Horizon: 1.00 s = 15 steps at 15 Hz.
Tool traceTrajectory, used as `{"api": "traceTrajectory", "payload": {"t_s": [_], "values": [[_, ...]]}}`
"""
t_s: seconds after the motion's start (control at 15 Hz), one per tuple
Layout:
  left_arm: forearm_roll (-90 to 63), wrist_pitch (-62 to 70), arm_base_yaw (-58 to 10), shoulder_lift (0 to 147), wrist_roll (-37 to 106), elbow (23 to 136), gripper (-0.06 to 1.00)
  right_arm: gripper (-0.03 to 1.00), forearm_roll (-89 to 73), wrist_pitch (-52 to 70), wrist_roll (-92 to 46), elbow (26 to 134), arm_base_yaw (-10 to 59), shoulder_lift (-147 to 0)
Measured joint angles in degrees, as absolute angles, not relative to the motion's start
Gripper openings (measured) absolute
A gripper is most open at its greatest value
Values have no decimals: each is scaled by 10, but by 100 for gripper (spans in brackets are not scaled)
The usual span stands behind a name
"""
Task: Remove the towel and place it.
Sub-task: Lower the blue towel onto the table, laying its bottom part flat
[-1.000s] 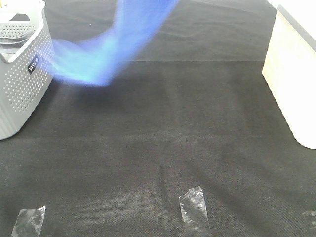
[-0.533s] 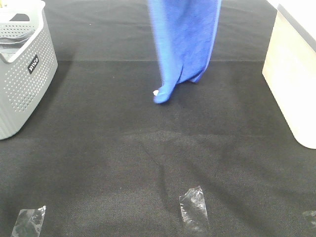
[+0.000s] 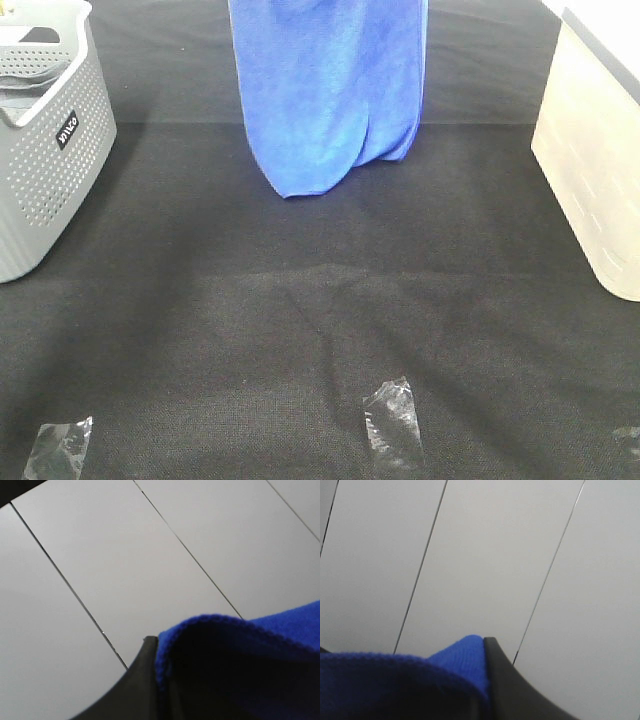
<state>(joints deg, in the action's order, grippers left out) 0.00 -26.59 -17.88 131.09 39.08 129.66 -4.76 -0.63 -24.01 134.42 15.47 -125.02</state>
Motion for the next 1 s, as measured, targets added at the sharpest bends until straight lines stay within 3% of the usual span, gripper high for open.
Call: {"api": "traceTrajectory", "payload": {"t_s": [0.47,1.0], "values": [[4,-244,-170,1418,391,1579,0,3,-57,-48,-240,1450,155,-1296],[32,-191,-163,1432,391,1593,0,3,-57,-13,-240,1456,155,-1297]]}}
